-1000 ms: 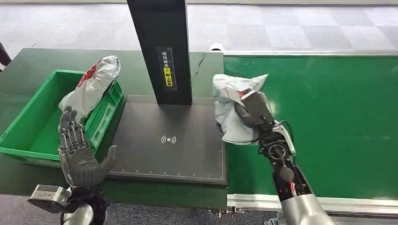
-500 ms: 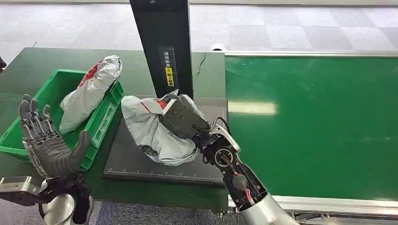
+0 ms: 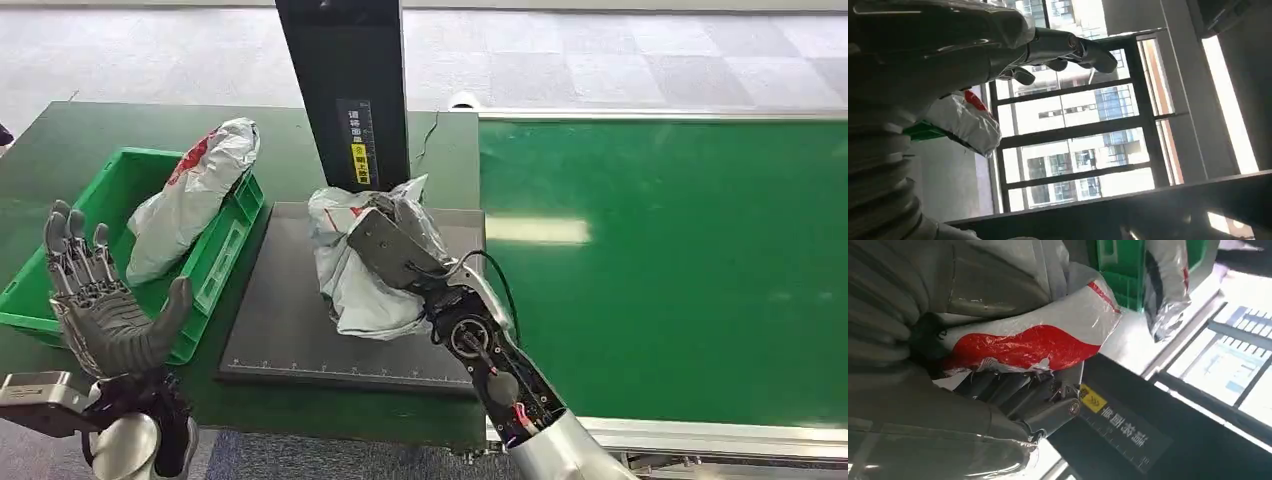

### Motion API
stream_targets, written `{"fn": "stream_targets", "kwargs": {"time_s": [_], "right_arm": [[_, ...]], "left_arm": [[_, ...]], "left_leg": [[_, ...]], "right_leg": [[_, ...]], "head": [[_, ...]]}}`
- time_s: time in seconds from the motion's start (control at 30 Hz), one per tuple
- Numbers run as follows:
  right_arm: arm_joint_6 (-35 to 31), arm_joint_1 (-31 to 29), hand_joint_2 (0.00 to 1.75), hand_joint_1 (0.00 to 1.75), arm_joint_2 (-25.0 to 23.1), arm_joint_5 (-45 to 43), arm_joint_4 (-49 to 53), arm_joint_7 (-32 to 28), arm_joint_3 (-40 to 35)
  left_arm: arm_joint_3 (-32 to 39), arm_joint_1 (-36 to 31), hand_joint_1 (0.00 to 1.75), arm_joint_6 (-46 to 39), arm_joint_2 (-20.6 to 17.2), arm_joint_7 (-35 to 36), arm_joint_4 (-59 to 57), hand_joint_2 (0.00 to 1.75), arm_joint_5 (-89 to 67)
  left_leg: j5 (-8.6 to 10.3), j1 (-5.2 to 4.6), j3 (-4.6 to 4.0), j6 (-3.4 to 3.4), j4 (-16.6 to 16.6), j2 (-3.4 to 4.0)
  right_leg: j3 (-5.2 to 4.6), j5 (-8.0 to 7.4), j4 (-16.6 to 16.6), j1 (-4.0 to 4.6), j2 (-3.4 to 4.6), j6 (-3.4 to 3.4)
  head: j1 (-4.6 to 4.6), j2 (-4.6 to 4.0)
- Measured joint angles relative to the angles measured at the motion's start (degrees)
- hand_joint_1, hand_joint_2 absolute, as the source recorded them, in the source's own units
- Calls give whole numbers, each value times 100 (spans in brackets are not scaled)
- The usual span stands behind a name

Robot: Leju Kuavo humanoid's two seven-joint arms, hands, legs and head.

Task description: Moved the parcel from conveyor to table for the left to box.

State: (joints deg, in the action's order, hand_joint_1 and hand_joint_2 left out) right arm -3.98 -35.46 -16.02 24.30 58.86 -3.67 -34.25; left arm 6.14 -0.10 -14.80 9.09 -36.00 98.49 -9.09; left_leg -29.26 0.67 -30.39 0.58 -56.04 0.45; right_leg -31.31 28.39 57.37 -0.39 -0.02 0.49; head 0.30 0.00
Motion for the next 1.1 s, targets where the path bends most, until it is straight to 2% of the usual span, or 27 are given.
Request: {"fn": "stream_targets", "kwargs": {"time_s": [0.03, 0.07, 0.3, 0.5, 0.67, 0.8, 0.97, 1.1], "right_arm": [[-40, 15, 175, 0, -2, 53, 0, 18, 40], [-70, 26, 0, 0, 0, 103, 0, 35, 79], [-212, 83, 0, 0, 2, 344, -11, 223, 239], [-77, 81, 0, 0, -17, 296, -57, 202, 254], [358, 85, 0, 0, -59, -161, -109, -170, 361], [424, 103, 0, 0, -65, -260, -109, -286, 400], [516, 364, 0, 0, -50, -745, 123, -772, 573], [561, 544, 0, 0, -4, -848, 372, -817, 687]], "left_arm": [[2, 0, 0, 7, 13, 0, 0, 175, -9], [2, 0, 0, 9, 24, 0, 0, 175, -18], [22, 0, 0, 41, 92, 2, 0, 175, -85], [31, -1, 0, 78, 116, 18, -9, 175, -116], [-79, -85, 0, 308, 118, 140, -153, 175, -295], [-210, -140, 0, 345, 125, 179, -284, 175, -421], [-591, -277, 0, 356, 98, 568, -704, 175, -1745], [-885, -387, 0, 332, 92, 599, -1071, 175, -2013]], "left_leg": [[0, 0, 0, 0, 0, -1], [0, 0, -1, 0, 0, -1], [0, 0, 0, 0, 0, 2], [0, 0, 1, 0, 0, 1], [0, 0, 1, 0, -1, -4], [0, 0, 3, 0, -1, 2], [0, -1, 2, 0, -3, -10], [0, -1, 3, 0, -3, 6]], "right_leg": [[0, 0, 0, 0, 0, 0], [-1, 0, 0, 0, 0, 0], [-1, 0, 0, 0, 0, 0], [0, 0, 0, 0, 0, 0], [1, 0, -1, 0, -4, 0], [0, -1, -1, 0, -2, 0], [2, 0, -2, -1, -13, 0], [0, -1, -2, -1, -4, -1]], "head": [[0, 0], [0, 0], [0, 0], [0, 0], [0, 0], [-2, 0], [0, 0], [0, 0]]}}
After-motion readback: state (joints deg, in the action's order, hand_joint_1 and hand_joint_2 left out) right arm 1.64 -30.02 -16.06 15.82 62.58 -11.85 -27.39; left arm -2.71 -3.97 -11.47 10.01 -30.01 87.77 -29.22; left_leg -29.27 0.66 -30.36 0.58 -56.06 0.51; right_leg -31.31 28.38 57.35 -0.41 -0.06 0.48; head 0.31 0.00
